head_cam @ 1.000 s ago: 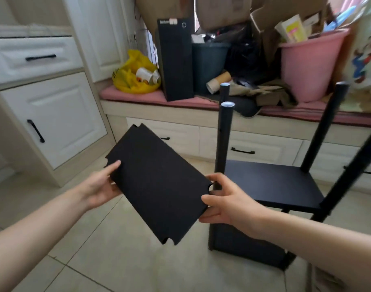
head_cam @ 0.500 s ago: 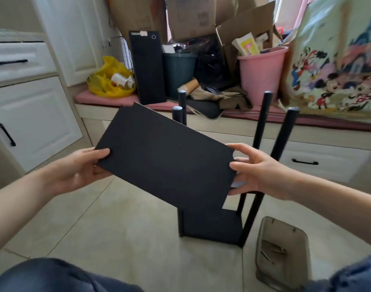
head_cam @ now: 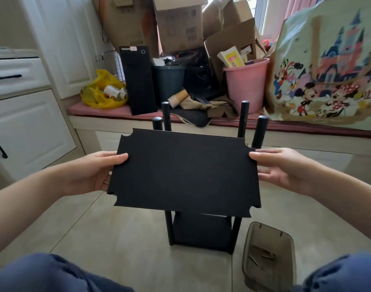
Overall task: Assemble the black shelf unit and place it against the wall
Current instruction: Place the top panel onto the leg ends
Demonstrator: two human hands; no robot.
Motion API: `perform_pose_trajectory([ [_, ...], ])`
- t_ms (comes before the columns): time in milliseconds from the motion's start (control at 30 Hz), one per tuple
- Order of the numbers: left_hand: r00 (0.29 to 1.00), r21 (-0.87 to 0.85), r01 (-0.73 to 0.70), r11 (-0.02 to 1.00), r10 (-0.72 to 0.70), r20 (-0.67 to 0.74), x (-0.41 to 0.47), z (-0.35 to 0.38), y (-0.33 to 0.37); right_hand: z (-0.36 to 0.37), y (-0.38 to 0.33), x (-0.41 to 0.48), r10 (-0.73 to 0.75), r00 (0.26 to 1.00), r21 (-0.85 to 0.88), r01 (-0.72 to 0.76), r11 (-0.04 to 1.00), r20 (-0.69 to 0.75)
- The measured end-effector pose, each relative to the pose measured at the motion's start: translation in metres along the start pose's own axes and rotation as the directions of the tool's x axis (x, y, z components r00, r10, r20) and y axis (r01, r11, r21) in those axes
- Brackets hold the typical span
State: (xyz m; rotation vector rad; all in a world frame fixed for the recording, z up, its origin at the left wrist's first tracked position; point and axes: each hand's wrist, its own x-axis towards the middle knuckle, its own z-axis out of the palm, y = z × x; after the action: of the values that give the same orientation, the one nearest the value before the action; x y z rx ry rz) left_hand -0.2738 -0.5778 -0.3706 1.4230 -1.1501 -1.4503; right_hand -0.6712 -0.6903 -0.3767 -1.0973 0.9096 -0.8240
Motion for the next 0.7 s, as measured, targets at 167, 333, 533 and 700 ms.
perform_pose_trajectory([
  [167,1.0,0.031,-0.026,0.999,0.026,-0.01,-0.001,0.01,0.014,-0.008,0.001,-0.015,0.028,0.999,-0.062,-0.027,0.998,0.017],
  [333,0.993,0.044,-0.056,0.997,0.061,-0.097,0.007,0.018,0.039,-0.009,-0.026,-0.015,-0.054,0.998,-0.163,0.05,0.985,-0.018],
  [533,0.973,-0.036,-0.116,0.993,0.106,-0.205,0.026,0.018,0.083,-0.005,-0.085,0.001,-0.171,0.98,-0.221,0.145,0.965,-0.104],
  [700,0.95,-0.106,-0.147,0.983,0.11,-0.294,0.052,0.026,0.115,-0.011,-0.126,0.031,-0.211,0.964,-0.298,0.156,0.942,-0.16],
])
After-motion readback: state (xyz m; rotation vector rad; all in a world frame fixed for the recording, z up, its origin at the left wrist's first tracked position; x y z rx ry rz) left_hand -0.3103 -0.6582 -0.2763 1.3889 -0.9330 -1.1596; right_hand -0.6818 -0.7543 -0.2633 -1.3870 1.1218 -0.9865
